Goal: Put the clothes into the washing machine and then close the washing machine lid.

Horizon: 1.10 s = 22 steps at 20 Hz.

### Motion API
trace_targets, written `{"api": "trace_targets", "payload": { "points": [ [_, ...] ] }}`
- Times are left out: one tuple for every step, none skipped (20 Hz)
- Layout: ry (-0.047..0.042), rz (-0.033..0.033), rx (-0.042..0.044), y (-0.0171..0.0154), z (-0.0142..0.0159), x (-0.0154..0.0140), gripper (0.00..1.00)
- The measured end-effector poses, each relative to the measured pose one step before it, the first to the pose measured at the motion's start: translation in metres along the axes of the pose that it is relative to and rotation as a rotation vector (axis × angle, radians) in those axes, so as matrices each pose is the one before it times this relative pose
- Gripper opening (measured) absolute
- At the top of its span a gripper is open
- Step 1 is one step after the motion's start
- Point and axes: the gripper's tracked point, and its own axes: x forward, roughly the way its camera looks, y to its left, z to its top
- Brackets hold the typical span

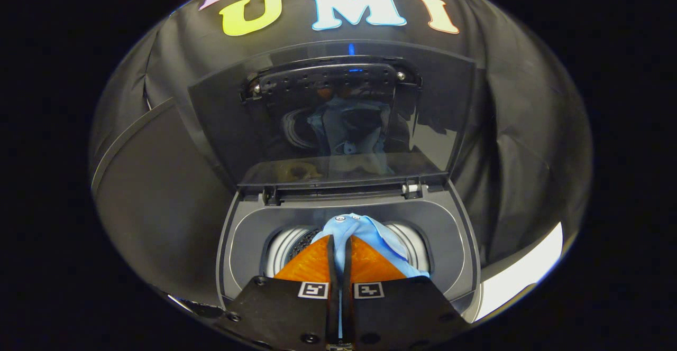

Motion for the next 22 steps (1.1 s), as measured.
{"api": "trace_targets", "payload": {
  "points": [
    [0.0048,0.01358,0.0168,-0.00135,-0.00277,0.00268,0.27],
    [-0.01002,-0.01077,0.0058,-0.00281,0.00284,-0.00258,0.5],
    [-0.01598,-0.02393,-0.00425,-0.00519,0.00314,-0.00219,0.73],
    [-0.0122,-0.00853,-0.00386,-0.00161,0.00515,0.00063,0.97],
    [-0.00526,0.00778,-0.0007,0.00368,-0.00202,-0.00477,0.97],
    [-0.00518,0.00951,-0.00293,0.00372,0.00177,-0.00168,0.98],
    [-0.00876,0.00198,-0.0093,0.00137,0.00438,-0.00375,0.98],
    [-0.01009,0.00197,-0.01127,0.00113,0.00586,-0.00316,0.98],
    [-0.01336,0.00402,-0.00869,0.00104,0.00526,-0.00323,0.99],
    [-0.01034,0.00679,-0.00487,0.00195,0.00665,-0.00272,0.98],
    [-0.01149,0.00408,-0.00485,0.00058,0.0056,-0.00353,0.98],
    [-0.01199,0.00119,-0.00438,0.00022,0.00807,-0.00356,0.98],
    [-0.01554,0.00335,-0.0045,0.00062,0.00721,-0.0042,0.98],
    [-0.01842,0.0052,-0.01037,0.00156,0.01125,-0.00431,0.98],
    [-0.01963,0.0029,-0.01489,0.00178,0.01116,-0.00472,0.98],
    [-0.01859,0.00182,-0.01439,0.00082,0.01194,-0.00413,0.98],
    [-0.02495,0.00253,-0.01066,0.00014,0.01263,-0.0043,0.98],
    [-0.023,0.00209,-0.00761,0.00077,0.01357,-0.00381,0.98],
    [-0.02076,0.00246,-0.00655,0.00174,0.01138,-0.00271,0.98],
    [-0.02094,0.00345,-0.00817,0.00213,0.0136,-0.00295,0.98],
    [-0.022,0.00112,-0.01249,0.00195,0.01075,-0.00228,0.98],
    [-0.01964,0.00238,-0.01515,0.00204,0.01201,-0.0019,0.98]
  ]
}}
